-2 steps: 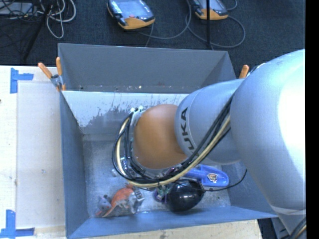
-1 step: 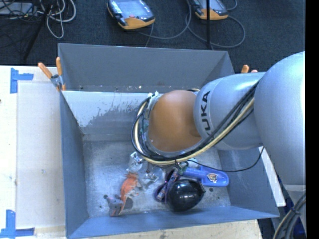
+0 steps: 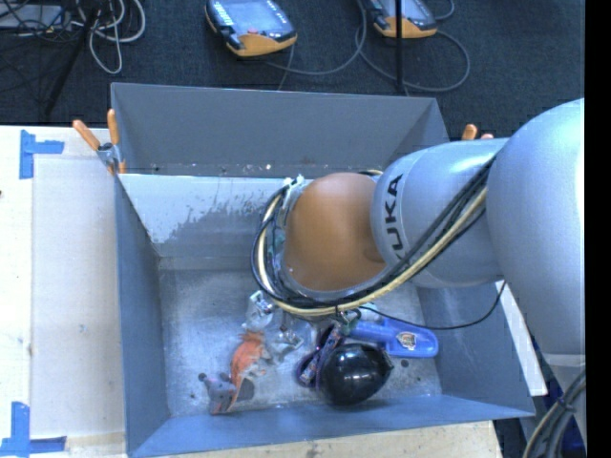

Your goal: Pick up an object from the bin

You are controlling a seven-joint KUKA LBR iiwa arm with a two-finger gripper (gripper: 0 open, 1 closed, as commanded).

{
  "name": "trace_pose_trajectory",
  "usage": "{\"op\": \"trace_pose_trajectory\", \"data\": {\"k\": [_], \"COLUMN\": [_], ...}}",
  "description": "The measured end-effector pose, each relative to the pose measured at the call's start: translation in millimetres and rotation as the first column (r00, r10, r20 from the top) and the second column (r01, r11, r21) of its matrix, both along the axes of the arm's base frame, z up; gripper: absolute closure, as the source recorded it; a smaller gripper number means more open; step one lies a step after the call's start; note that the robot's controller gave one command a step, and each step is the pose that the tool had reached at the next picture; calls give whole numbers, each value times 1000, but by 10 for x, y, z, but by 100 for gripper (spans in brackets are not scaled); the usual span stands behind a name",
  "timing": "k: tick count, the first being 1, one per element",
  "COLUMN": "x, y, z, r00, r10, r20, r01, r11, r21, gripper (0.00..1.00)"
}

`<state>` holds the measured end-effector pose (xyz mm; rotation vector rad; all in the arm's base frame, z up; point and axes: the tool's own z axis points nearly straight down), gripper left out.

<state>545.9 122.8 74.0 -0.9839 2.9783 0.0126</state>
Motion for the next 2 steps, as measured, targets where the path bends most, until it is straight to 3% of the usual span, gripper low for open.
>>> {"op": "trace_pose_trajectory", "data": {"k": [1,2], "x": [76,-45], "y": [10,48], "z": [242,640], "r00": [1000,1000], "r10": [-3,11], "r20": [-4,-5], "r01": [3,-11], "r11": [1000,1000], "r21": [-8,-9], "gripper": [100,100]}}
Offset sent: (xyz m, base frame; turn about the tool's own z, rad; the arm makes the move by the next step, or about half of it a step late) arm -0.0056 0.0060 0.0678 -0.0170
